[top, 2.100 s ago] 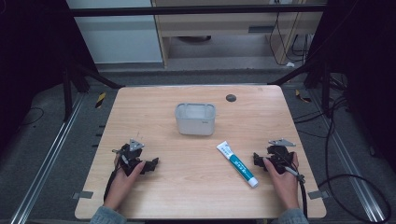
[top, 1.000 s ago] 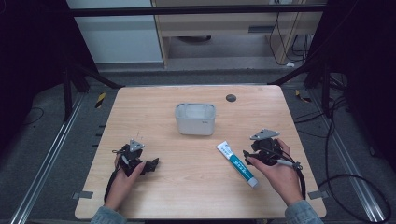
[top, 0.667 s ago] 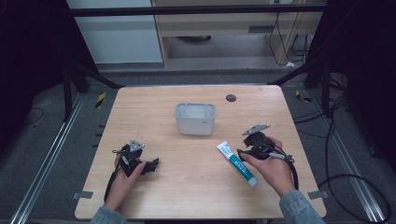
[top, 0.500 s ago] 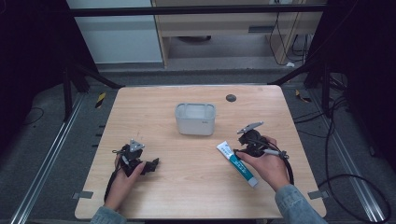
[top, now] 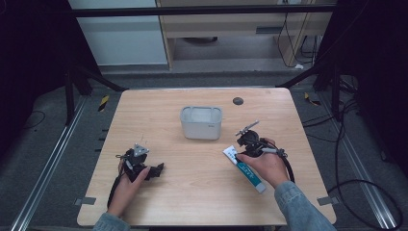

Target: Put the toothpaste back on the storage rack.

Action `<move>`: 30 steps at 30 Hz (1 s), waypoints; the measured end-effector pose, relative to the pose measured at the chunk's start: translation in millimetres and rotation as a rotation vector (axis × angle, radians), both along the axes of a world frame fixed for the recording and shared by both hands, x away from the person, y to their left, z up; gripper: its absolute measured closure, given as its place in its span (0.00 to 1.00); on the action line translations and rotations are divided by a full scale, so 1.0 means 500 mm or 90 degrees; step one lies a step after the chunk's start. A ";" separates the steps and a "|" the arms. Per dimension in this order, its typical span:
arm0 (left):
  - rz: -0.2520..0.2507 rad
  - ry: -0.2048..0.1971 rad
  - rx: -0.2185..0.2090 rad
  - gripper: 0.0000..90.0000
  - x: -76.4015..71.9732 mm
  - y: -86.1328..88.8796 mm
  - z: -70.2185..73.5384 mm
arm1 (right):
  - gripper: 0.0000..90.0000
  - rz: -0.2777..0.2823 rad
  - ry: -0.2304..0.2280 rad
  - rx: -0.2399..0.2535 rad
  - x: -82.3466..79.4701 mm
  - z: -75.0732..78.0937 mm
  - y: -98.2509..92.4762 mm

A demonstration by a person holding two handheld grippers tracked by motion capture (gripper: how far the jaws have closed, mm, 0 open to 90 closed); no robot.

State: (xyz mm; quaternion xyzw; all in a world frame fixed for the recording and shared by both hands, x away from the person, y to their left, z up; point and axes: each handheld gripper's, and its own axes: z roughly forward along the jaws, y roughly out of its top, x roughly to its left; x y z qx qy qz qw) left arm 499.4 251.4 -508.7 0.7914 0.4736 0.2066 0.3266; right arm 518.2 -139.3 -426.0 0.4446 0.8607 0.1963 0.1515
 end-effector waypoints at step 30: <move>-0.001 0.000 0.000 0.00 0.001 0.000 0.000 | 0.49 0.007 0.074 -0.011 0.024 -0.049 0.026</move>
